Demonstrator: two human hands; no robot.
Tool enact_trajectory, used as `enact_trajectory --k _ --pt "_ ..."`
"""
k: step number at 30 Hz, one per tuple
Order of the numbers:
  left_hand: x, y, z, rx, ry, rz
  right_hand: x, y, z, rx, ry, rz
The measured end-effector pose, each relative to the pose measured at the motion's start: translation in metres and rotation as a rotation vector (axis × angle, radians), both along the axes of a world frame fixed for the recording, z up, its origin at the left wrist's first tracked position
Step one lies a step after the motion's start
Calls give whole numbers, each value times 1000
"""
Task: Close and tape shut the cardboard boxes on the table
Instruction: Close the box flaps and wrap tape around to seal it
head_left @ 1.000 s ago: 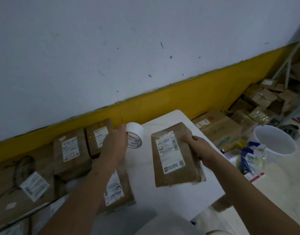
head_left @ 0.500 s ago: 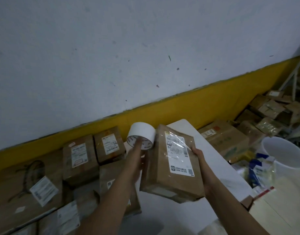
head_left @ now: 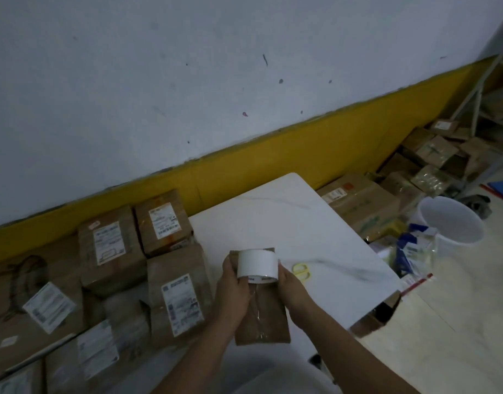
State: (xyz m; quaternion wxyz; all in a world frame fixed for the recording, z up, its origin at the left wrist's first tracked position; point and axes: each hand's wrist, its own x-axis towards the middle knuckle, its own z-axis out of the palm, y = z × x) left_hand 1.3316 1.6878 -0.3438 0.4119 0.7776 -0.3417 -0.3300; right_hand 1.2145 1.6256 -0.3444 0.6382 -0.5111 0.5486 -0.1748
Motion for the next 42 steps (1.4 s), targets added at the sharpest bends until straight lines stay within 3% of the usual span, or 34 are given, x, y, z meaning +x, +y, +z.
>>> enact_trajectory --k 8,11,13,17,22,25,28,30,32,37,39,42 --pt "-48 2 -77 270 200 -31 -44 3 -80 45 139 -112" --pt "-61 -3 -87 280 168 -84 -57 -1 -90 90 165 -217" --pt "-60 -5 -80 272 51 -139 -60 -2 -97 49 231 -154" --pt "-17 13 -62 254 -345 -197 -63 -3 -107 -227 518 86" --pt "25 48 -77 380 -720 -386 -62 -2 -107 -276 528 110" --pt "14 41 -93 410 -831 -500 -70 -8 -112 -308 532 75" --pt "3 31 -103 412 -591 -633 -75 -22 -109 -380 554 102" --pt "-3 19 -101 446 -181 -617 -72 -31 -107 -438 596 186" --pt "-9 8 -100 438 148 -454 -67 -36 -106 -463 619 255" --pt "-1 3 -124 399 249 -235 -63 -73 -116 -214 412 197" --pt "-4 7 -129 351 318 -165 -70 -96 -132 -279 417 194" --pt "-10 7 -133 310 400 -99 -78 -122 -161 -472 624 434"
